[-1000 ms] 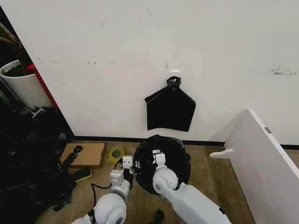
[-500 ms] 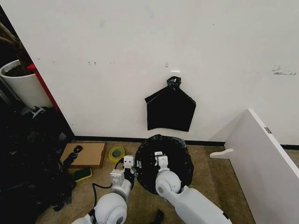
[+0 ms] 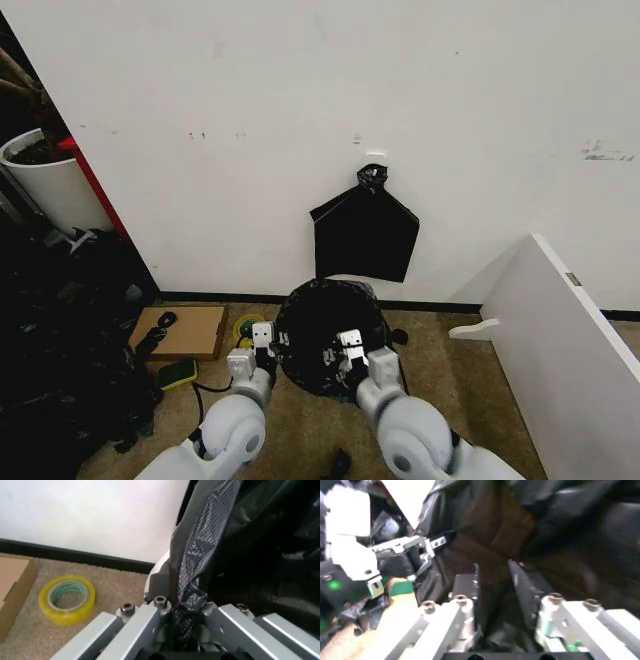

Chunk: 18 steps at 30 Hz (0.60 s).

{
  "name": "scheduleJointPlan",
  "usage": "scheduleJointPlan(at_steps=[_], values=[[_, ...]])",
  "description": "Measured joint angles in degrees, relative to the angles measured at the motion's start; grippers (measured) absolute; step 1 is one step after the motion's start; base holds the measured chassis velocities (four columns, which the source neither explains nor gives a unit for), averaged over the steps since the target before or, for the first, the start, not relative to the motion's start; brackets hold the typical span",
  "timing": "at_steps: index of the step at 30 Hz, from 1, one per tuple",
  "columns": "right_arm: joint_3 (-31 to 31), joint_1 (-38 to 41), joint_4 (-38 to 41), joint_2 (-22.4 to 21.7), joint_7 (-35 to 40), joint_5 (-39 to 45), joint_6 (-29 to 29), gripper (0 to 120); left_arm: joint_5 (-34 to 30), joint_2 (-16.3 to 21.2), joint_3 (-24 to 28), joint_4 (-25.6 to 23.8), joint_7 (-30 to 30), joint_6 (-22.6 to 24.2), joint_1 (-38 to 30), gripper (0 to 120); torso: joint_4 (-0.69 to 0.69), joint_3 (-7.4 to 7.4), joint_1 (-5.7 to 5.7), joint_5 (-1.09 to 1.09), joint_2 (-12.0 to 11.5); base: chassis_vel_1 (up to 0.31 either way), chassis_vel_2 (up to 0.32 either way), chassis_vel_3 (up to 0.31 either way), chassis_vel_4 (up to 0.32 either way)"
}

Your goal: Place the garbage bag over the trash bin.

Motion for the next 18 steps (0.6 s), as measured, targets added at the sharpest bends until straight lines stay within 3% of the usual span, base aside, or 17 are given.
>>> scheduleJointPlan(at_steps=[9,15,18], values=[[11.50,-6.87,9.07,-4.72,-4.48,5.77,1.79,57,-4.84,2.90,-2.93,0.79,6.41,-3.44,0.84,0,0.01,0.00,0.00,-0.02,0.00,0.000,0.000,0.000,0.000],[22.42,-5.47,10.48,-5.63,-6.13,22.30,3.26,82,-5.50,5.76,-4.56,2.95,14.39,-8.00,2.31,0,0.02,0.01,0.00,-0.02,0.00,0.000,0.000,0.000,0.000],[24.70,-4.88,9.28,-5.83,-6.66,26.79,3.49,88,-5.50,6.33,-4.76,2.95,16.00,-9.04,3.05,0,0.02,0.01,0.00,-0.01,0.00,0.000,0.000,0.000,0.000]])
